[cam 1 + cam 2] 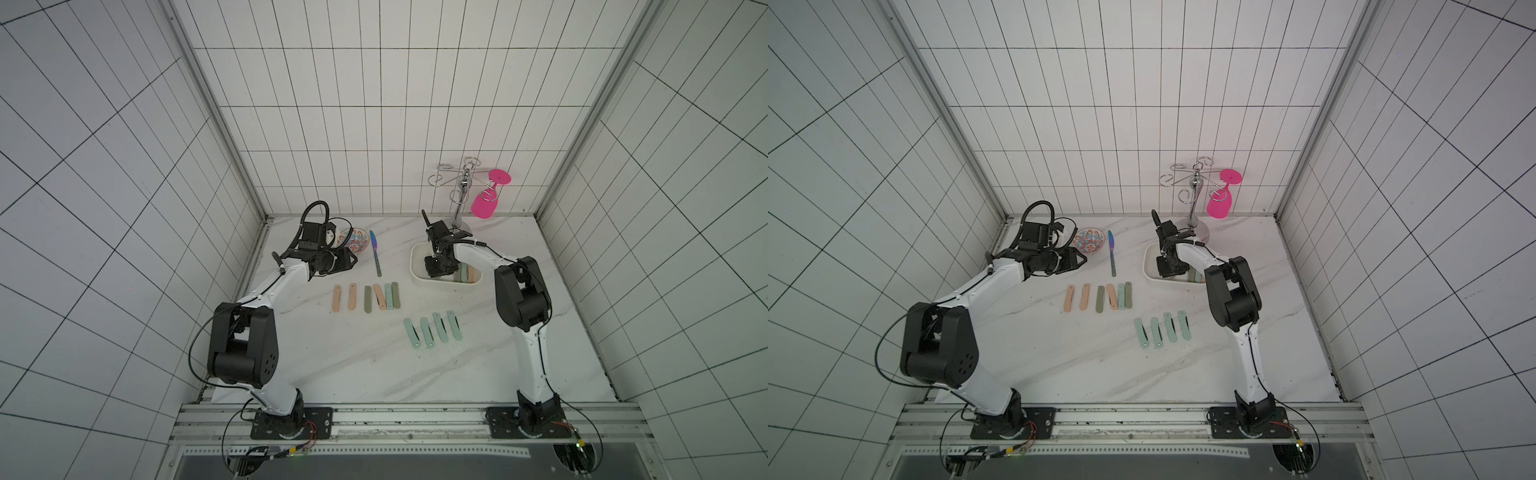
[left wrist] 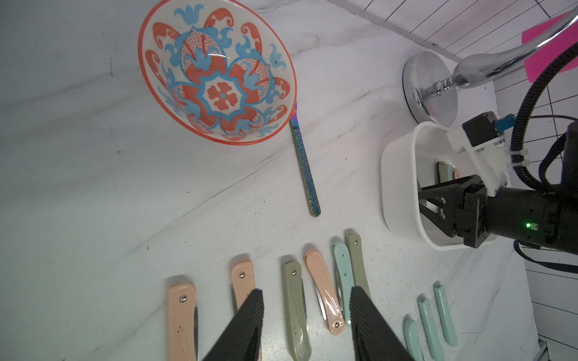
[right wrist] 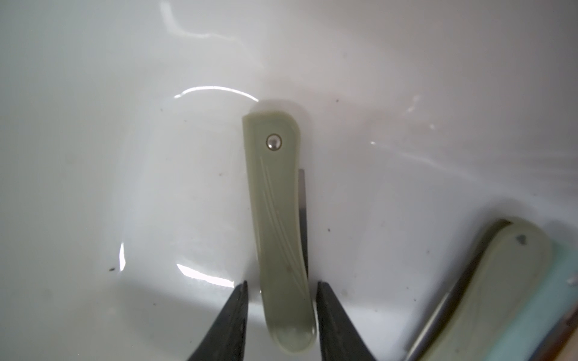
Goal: Take the fruit knife out of the storage box
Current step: Pick up the fruit knife from the storage box.
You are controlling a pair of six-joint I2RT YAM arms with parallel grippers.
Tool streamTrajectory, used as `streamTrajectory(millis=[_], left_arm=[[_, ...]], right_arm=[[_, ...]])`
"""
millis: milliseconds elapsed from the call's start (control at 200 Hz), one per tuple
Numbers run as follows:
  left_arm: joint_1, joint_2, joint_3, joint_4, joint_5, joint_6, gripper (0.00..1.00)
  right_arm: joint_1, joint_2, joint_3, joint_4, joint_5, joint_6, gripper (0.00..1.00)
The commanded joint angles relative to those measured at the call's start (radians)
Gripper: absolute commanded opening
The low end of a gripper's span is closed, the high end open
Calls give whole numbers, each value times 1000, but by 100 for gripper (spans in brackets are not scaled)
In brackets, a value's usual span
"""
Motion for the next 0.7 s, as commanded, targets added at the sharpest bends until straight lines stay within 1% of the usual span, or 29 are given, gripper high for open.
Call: streamTrajectory(millis=[0,225,385,695], left_arm=[[-4,12,21,20,1,-2,48],[-4,9,15,23,-2,-4,48],[-6,7,7,30,-2,-8,48],[-20,-10,-13,49,-5,-21,48]], right_arm=[[-7,42,30,0,-31,9,33],[-7,43,5,2,-74,16,20],[-2,24,-25,7,-96,22,0],[28,-46,-109,7,-149,9,0]])
